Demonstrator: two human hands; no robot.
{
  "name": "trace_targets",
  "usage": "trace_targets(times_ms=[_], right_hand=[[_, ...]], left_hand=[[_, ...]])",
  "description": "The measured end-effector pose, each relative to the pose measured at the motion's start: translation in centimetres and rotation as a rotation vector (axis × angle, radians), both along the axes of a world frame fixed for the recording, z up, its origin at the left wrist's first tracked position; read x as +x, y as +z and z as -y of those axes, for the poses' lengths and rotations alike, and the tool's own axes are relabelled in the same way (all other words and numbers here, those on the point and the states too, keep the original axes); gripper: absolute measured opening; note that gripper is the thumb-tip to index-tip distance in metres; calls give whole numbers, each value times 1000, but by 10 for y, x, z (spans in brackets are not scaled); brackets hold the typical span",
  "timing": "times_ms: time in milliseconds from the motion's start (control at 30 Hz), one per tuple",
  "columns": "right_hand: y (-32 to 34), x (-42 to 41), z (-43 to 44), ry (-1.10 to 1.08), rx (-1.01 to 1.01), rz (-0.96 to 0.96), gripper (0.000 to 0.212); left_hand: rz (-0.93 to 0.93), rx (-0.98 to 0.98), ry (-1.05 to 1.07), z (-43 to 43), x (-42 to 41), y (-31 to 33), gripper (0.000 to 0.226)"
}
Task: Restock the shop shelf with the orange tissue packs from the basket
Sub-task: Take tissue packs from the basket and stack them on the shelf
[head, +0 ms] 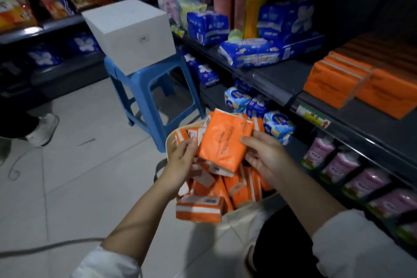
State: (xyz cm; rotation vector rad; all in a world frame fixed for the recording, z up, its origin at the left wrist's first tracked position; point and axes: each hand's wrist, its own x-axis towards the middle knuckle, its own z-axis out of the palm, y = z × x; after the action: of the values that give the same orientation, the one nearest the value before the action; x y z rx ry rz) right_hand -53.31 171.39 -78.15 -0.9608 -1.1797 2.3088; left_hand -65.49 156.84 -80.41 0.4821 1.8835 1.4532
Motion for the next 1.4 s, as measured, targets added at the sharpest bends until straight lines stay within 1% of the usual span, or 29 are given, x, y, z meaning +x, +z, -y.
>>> trace_targets(times_ms=[33,67,133,200,233,267,300,367,433,467,500,533,567,600,667,700,767,867,933,1000,1067,1167,1200,1267,1300,1400], right_hand=[[1,-1,3,10,19,-11,24],[2,-1,7,28,43,-16,25],[0,0,11,91,111,18,28],[-2,1,16,185,149,71,31],[-3,2,18,229,159,89,33],[-5,2,19,248,179,108,35],[-6,1,18,237,205,126,35],[-8,0,14,137,246,155,31],[-9,0,7,9,254,186,27],[-9,0,4,-41,246,197,27],[-9,1,2,-79,237,204,26],[-10,2,0,-105,229,208,25],[-10,3,0,-122,222,211,24],[-11,3,0,-133,218,214,24],[-11,4,0,-146,219,218,23],[-11,4,0,-155,222,218,22],[-11,5,-3,-187,222,213,23],[-11,4,-6,-259,221,199,23],[-8,4,-10,-338,200,175,25],[-1,7,-15,-403,176,135,25],[8,14,-24,-436,162,82,22],[20,38,-43,-460,251,76,14],[25,49,-51,-480,293,86,14],[34,73,-71,-526,346,94,19],[40,85,-81,-548,365,98,21],[52,124,-107,-598,467,155,18]], left_hand=[[18,-20,-49,0,3,0,48],[-10,-18,-75,1,7,0,47],[-40,20,-67,4,11,-2,48],[-1,71,-77,8,12,-3,53],[-8,64,-94,11,13,-4,54],[-57,28,-126,13,13,-4,55],[-164,-40,-189,17,12,-6,57],[-457,-242,-369,29,8,-18,65],[-724,-496,-575,42,4,-35,76],[-828,-646,-678,48,4,-45,81],[-902,-777,-771,53,8,-53,84],[-947,-869,-832,58,12,-61,84],[-978,-909,-846,61,16,-68,80],[-1000,-911,-815,63,20,-72,73],[-987,-874,-693,63,23,-73,54],[-939,-839,-636,61,24,-69,46],[-802,-704,-530,55,21,-58,34],[-616,-439,-354,43,14,-36,33],[-552,-282,-172,30,11,-16,34],[-444,-161,-13,12,13,6,30],[-333,-43,77,-5,15,22,21],[-210,61,146,-39,22,40,42],[-173,99,149,-53,28,46,38],[-102,179,151,-82,43,59,16],[-70,223,152,-96,54,66,11],[-55,282,119,-139,85,77,11]])
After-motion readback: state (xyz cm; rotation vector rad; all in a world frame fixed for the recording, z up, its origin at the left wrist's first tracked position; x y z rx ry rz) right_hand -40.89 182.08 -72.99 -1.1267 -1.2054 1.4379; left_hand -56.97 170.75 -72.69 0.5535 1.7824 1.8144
